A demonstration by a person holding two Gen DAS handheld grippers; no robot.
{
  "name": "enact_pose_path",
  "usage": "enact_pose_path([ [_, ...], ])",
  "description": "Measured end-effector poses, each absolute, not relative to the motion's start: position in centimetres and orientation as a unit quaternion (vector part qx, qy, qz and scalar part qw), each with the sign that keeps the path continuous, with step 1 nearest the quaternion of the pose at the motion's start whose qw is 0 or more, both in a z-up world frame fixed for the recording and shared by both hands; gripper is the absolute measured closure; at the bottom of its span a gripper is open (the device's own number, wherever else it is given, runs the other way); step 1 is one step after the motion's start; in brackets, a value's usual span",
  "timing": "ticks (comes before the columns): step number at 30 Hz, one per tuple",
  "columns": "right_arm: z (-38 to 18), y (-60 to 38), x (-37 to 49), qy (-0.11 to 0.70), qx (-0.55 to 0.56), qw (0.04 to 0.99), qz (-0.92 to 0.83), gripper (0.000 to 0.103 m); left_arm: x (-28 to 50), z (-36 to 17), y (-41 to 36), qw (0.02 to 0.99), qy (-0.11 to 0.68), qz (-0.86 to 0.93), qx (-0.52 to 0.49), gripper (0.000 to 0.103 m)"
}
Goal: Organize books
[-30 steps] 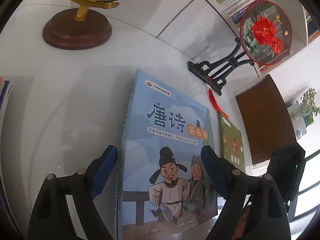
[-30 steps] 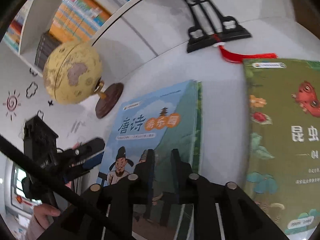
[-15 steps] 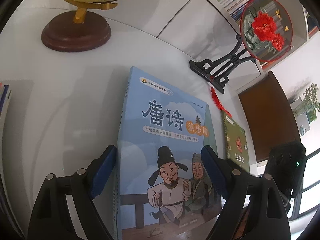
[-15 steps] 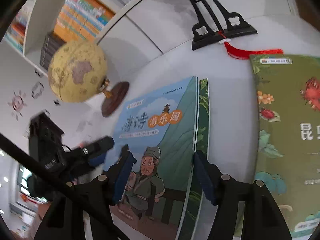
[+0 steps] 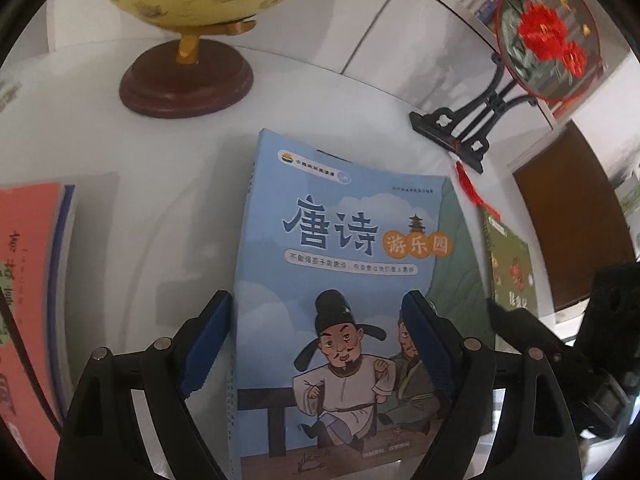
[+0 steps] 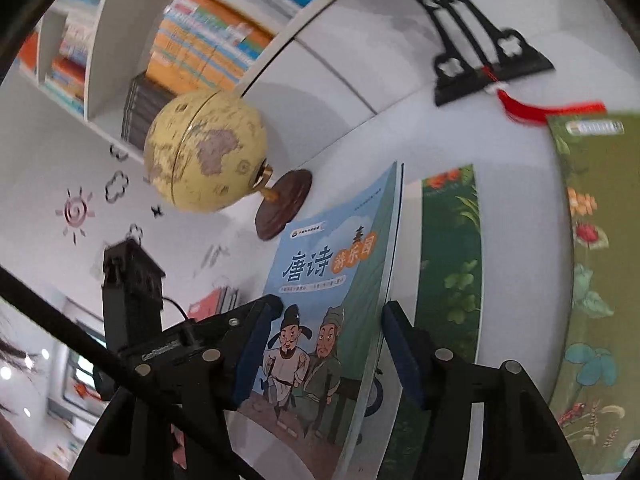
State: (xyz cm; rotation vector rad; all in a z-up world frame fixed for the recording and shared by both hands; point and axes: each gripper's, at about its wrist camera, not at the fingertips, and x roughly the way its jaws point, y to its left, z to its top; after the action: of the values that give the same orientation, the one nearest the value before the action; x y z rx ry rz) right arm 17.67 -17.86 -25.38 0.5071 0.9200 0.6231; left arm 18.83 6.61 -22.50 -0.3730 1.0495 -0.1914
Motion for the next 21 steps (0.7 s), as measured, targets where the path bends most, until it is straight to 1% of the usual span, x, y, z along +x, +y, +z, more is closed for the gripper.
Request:
enact_pose_path([
  [2, -24.8, -17.2, 17.5, 0.433, 0.224, 0.819, 0.301, 0.046, 18.7, -22.5, 6.1, 0.846, 0.504, -0.081, -0.156, 0.02],
  [6, -24.4, -15.5, 17.2, 0.462, 0.155, 0.825, 0.286, 0.046, 18.2, -22.2, 5.9, 0.847, 0.508, -0.075, -0.138, 0.02],
  [11, -25.0, -16.0, 17.0, 0.466, 0.183, 0.816, 0.289, 0.046, 17.7, -21.9, 6.4, 0.842, 0.513, -0.076, -0.148, 0.02],
  [15, -24.9, -15.8, 16.8, 0.456, 0.177, 0.82, 0.298, 0.046, 17.0, -21.2, 6.3, 0.852, 0.5, -0.075, -0.134, 0.02],
  [16, -24.9, -15.9, 16.7, 0.455, 0.182, 0.819, 0.299, 0.052, 16.9, -21.0, 6.2, 0.857, 0.493, -0.073, -0.13, 0.02],
  [17, -25.3, -16.4, 16.7, 0.452, 0.203, 0.815, 0.3, 0.061, 16.7, -20.7, 6.4, 0.863, 0.483, -0.074, -0.13, 0.02],
  [18, -25.8, -17.0, 17.0, 0.449, 0.231, 0.808, 0.302, 0.066, 16.5, -20.4, 6.6, 0.867, 0.473, -0.079, -0.136, 0.023],
  [19, -26.3, -17.7, 16.9, 0.452, 0.257, 0.8, 0.3, 0.069, 16.3, -20.1, 6.9, 0.87, 0.464, -0.084, -0.148, 0.025],
  [21, -27.5, -18.5, 17.3, 0.459, 0.299, 0.787, 0.284, 0.069, 16.4, -20.0, 7.4, 0.868, 0.461, -0.084, -0.162, 0.031],
])
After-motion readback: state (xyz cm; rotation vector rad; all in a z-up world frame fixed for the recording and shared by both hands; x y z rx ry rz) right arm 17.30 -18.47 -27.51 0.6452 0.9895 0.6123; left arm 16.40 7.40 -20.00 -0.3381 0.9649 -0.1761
